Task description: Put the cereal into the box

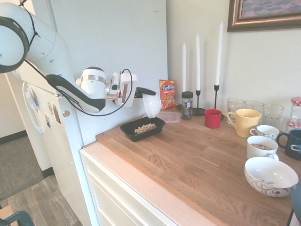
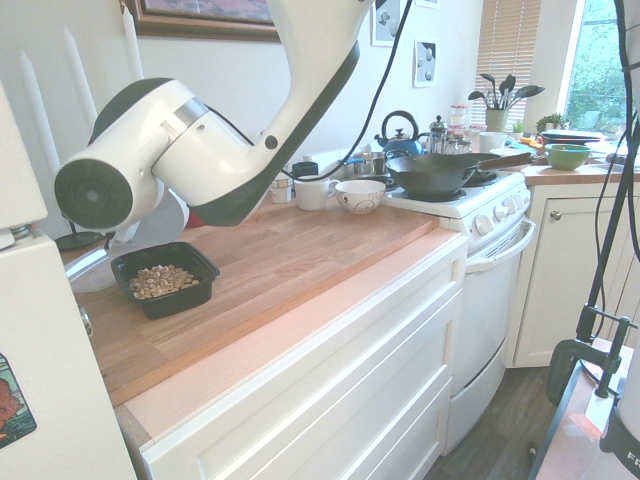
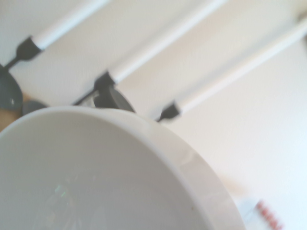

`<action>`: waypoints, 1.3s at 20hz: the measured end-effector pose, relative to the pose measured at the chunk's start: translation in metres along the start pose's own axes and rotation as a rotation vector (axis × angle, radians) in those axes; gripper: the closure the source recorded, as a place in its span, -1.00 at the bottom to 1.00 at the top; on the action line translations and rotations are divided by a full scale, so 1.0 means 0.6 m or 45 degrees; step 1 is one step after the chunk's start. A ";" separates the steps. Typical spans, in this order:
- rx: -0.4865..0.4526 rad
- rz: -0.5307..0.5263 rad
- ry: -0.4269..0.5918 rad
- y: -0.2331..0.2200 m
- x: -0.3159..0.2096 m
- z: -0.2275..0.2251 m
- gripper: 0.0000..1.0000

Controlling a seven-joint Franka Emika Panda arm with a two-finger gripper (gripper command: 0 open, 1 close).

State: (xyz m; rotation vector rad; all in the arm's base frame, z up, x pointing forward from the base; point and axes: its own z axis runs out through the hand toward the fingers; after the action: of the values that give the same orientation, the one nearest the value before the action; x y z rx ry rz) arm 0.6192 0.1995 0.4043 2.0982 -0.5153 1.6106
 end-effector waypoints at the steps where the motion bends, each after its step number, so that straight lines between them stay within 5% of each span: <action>1: -0.008 0.036 -0.050 0.014 0.020 0.009 1.00; 8: -0.009 0.292 -0.493 0.138 0.121 0.113 1.00; 20: 0.185 0.559 -1.413 0.263 0.100 0.221 1.00; 26: 0.227 0.638 -1.562 0.336 0.099 0.258 1.00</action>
State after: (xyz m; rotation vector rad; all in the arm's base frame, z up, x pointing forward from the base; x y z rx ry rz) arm 0.6491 -0.0556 0.4512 3.0966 -1.3752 0.3175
